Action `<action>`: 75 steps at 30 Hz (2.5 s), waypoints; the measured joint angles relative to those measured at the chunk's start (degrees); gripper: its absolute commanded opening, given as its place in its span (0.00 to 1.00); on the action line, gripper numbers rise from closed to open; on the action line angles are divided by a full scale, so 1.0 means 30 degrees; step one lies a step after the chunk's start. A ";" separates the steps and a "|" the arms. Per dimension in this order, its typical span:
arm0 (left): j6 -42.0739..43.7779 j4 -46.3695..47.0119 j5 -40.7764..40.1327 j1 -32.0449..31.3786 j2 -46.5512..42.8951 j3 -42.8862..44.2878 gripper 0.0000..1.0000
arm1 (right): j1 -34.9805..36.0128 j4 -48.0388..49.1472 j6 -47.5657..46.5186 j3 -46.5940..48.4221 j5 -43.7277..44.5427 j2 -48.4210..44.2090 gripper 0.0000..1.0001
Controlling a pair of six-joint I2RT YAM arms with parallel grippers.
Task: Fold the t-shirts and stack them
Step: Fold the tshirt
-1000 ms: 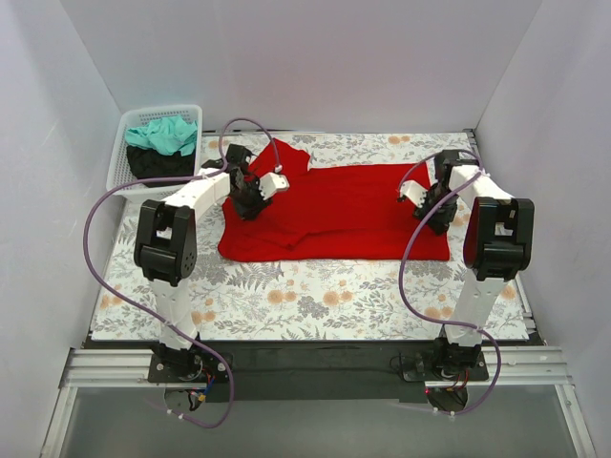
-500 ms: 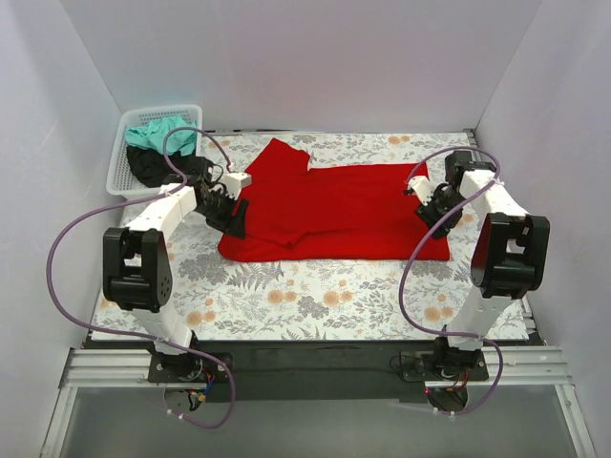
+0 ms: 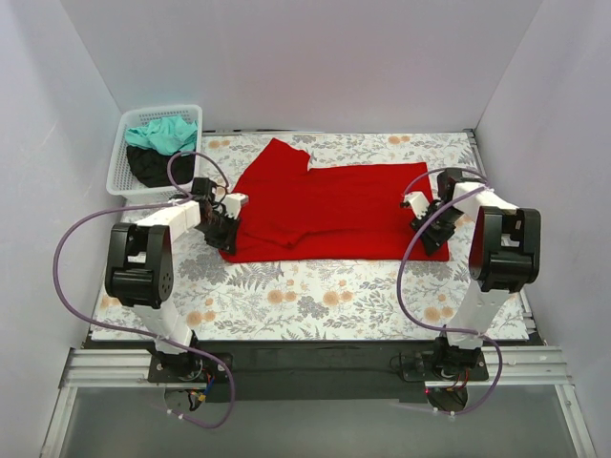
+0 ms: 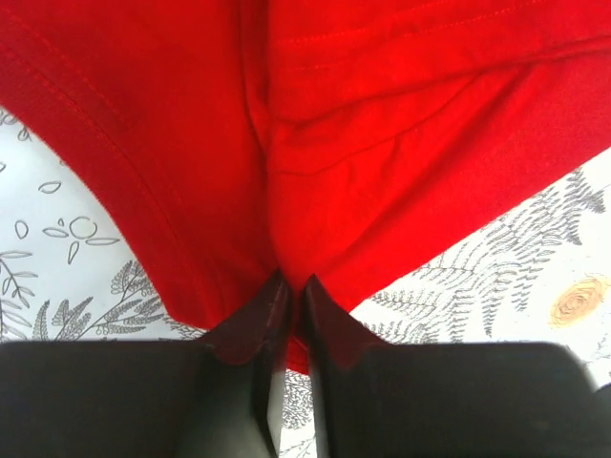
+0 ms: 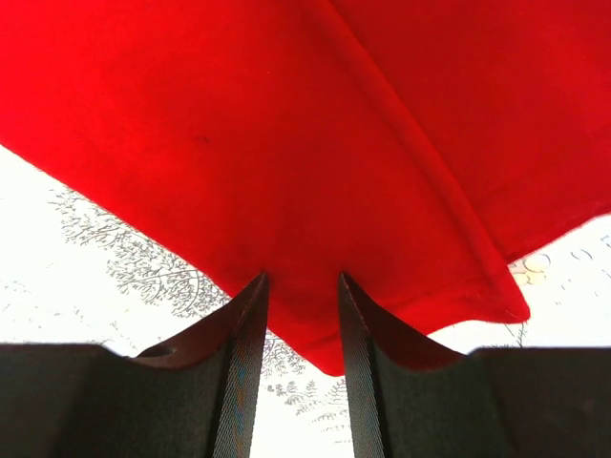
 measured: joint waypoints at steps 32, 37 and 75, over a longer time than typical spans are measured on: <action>-0.0714 -0.0641 -0.2353 -0.7759 0.3738 0.7650 0.54 | -0.0036 -0.1916 -0.2703 0.2878 0.2025 0.1406 0.60; -0.0503 -0.0882 -0.2805 -0.8539 0.4255 0.8123 0.54 | -0.0342 -0.2069 -0.3089 0.3249 0.2368 0.1406 0.60; -0.0095 -0.1574 -0.3213 -0.9959 0.5056 0.9275 0.50 | -0.0831 -0.3774 -0.3985 0.3963 0.1683 0.2769 0.01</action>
